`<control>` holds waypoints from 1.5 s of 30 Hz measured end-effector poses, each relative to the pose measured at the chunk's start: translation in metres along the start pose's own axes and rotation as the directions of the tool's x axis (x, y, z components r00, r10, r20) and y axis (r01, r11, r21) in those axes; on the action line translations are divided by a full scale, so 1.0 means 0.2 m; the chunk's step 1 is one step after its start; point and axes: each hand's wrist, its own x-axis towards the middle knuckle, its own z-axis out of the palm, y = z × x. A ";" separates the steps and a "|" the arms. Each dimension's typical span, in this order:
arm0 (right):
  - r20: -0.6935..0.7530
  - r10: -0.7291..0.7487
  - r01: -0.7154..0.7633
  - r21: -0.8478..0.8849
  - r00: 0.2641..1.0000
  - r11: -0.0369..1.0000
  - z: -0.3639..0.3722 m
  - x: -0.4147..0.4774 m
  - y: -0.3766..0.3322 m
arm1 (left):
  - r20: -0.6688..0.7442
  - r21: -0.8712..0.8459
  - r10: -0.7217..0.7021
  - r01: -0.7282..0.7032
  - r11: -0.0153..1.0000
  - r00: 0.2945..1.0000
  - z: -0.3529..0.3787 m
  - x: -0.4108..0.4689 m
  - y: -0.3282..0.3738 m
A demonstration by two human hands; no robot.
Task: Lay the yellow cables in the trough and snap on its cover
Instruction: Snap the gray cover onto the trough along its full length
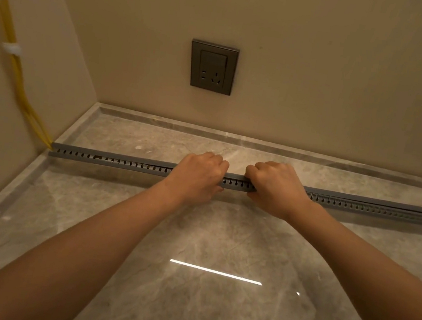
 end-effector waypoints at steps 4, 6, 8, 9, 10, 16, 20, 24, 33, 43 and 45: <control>-0.037 -0.002 0.003 0.035 0.999 0.999 0.01 0.00 0.02 | -0.026 0.016 -0.008 0.009 1.000 1.000 0.00 0.00 0.03; -0.062 -0.006 0.009 0.049 0.998 0.999 0.02 0.00 0.02 | -0.046 -0.008 -0.012 0.012 1.000 0.999 0.01 0.01 0.06; -0.109 -0.013 0.020 0.063 0.994 0.998 0.02 -0.01 0.02 | -0.070 -0.094 -0.032 0.026 0.995 0.997 0.03 0.03 0.10; -0.140 -0.017 0.028 0.075 0.990 0.997 0.02 -0.01 0.02 | -0.081 -0.157 -0.050 0.037 0.987 0.995 0.04 0.03 0.12; -0.173 -0.019 0.035 0.088 0.985 0.996 0.02 -0.02 0.02 | -0.090 -0.225 -0.078 0.056 0.973 0.993 0.05 0.04 0.15; -0.304 -0.024 0.052 0.086 0.952 0.995 0.05 -0.05 0.02 | -0.135 -0.343 -0.132 0.079 0.936 0.982 0.08 0.03 0.17; -0.398 -0.013 0.060 0.105 0.917 0.993 0.09 -0.09 0.02 | -0.147 -0.302 -0.095 0.046 0.952 0.985 0.07 0.04 0.16; -0.416 0.044 0.016 0.139 0.908 0.990 0.15 -0.12 0.02 | -0.129 -0.276 -0.073 0.035 0.961 0.989 0.07 0.04 0.15; -0.430 0.073 -0.021 0.124 0.900 0.992 0.20 -0.20 0.18 | -0.089 -0.278 -0.065 0.038 0.960 0.994 0.07 0.04 0.14; -0.357 -0.130 0.151 0.029 0.925 0.988 0.15 -0.16 0.24 | -0.078 -0.253 -0.027 0.007 0.967 0.997 0.06 0.04 0.14; -0.338 -0.150 0.164 0.014 0.929 0.986 0.14 -0.15 0.25 | -0.080 -0.243 -0.018 -0.002 0.970 0.997 0.06 0.04 0.13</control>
